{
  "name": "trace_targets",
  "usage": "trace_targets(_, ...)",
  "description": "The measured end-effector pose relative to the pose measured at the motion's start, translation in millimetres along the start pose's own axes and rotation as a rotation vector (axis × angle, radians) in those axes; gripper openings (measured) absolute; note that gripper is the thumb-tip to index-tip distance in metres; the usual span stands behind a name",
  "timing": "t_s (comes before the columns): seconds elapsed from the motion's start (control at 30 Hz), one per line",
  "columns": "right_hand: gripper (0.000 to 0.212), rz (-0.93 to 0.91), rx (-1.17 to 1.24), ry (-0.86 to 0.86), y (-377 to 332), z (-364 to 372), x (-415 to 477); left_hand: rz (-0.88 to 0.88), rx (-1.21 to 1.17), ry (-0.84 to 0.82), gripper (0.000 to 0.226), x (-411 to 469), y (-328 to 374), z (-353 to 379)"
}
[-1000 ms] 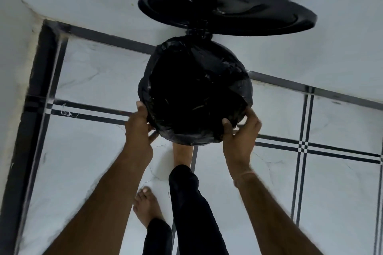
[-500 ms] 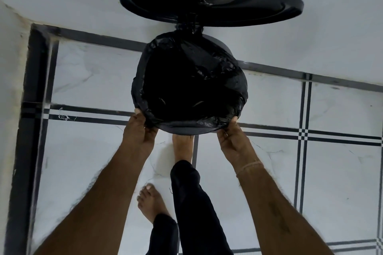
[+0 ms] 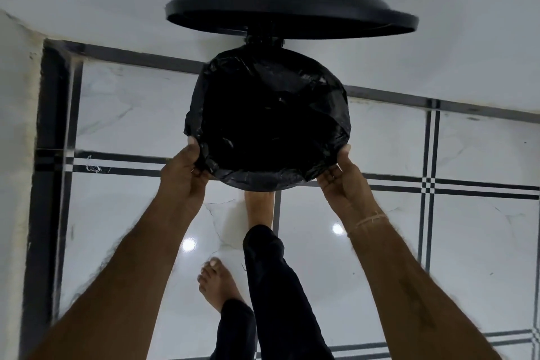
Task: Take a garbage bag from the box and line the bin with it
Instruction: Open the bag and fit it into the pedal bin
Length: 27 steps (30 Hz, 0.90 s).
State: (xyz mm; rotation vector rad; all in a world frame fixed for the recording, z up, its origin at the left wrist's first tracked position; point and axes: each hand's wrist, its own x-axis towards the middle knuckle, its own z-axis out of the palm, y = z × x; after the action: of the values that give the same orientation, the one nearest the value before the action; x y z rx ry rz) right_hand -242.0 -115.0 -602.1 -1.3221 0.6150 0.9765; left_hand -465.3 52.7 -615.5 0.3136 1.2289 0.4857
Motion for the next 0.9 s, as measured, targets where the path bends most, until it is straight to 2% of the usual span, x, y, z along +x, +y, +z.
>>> trace_targets(0.07,0.04,0.038,0.017,0.039,-1,5,8,-0.065,0.012,0.009,0.023,1,0,2)
trace_targets(0.17,0.022,0.042,-0.022,0.102,1,12,20,-0.151,-0.004,0.025,0.027,1,4,6)
trace_targets(0.23,0.012,-0.015,-0.087,0.133,0,12,22,-0.146,-0.028,0.015,0.026,2,5,5)
trace_targets(0.3,0.011,-0.078,-0.147,0.134,-1,10,20,-0.119,0.005,0.013,0.026,2,7,4)
trace_targets(0.43,0.042,-0.105,-0.215,0.031,-9,7,10,-0.127,0.134,0.072,0.051,-4,17,12)
trace_targets(0.57,0.06,0.066,-0.272,-0.005,-23,23,12,-0.171,0.147,0.084,0.046,2,26,20)
trace_targets(0.67,0.06,0.212,-0.257,-0.022,-31,39,10,-0.253,0.067,0.114,0.033,6,30,24)
trace_targets(0.77,0.053,0.264,-0.252,-0.016,-35,38,9,-0.335,0.113,0.173,0.022,5,38,27)
trace_targets(0.9,0.056,0.323,-0.225,0.018,-38,31,15,-0.443,0.164,0.187,0.026,8,43,25)
